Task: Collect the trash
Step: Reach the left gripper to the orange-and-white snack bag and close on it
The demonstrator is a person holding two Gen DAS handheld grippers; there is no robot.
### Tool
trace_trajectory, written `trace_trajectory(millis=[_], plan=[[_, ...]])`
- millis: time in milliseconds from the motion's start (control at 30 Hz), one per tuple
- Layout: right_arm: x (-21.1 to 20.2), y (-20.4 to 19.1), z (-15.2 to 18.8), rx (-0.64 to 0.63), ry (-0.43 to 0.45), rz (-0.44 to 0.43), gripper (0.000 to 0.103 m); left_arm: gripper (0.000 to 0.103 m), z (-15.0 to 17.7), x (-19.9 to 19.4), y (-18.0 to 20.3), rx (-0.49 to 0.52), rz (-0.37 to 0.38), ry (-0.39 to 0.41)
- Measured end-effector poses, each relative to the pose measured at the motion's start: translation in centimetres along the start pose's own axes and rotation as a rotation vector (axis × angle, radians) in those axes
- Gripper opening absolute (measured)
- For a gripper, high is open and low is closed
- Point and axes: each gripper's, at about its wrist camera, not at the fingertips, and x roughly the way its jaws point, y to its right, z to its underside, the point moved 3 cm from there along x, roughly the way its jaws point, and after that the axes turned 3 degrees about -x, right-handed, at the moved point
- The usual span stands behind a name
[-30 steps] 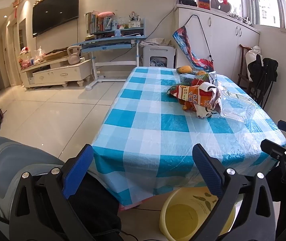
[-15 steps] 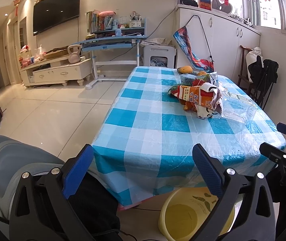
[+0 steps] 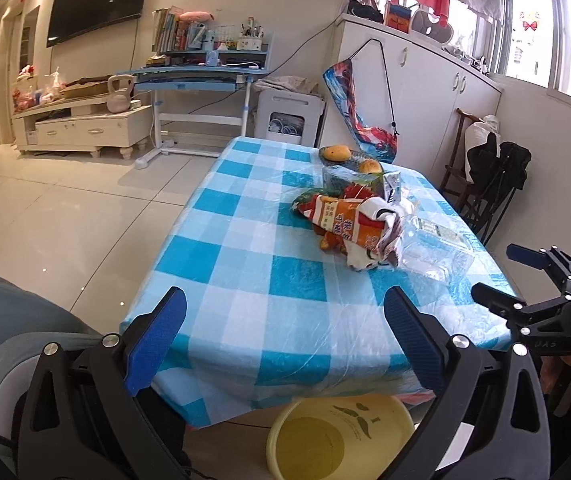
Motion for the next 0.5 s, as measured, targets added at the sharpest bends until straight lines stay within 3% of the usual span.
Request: trace_trajectory(millis=[233,500], plan=[[4.0,1.2,-1.6,-0.088,-0.073,-0.069,0.097,0.096,-2.7,3.4,3.9,0.001,0.076,-0.027],[8.2,2.0,-1.9,-0.154,-0.166,-0.135,0.097,0.096,-4.2,9.9,7.8,0.026,0.044,-0.115]])
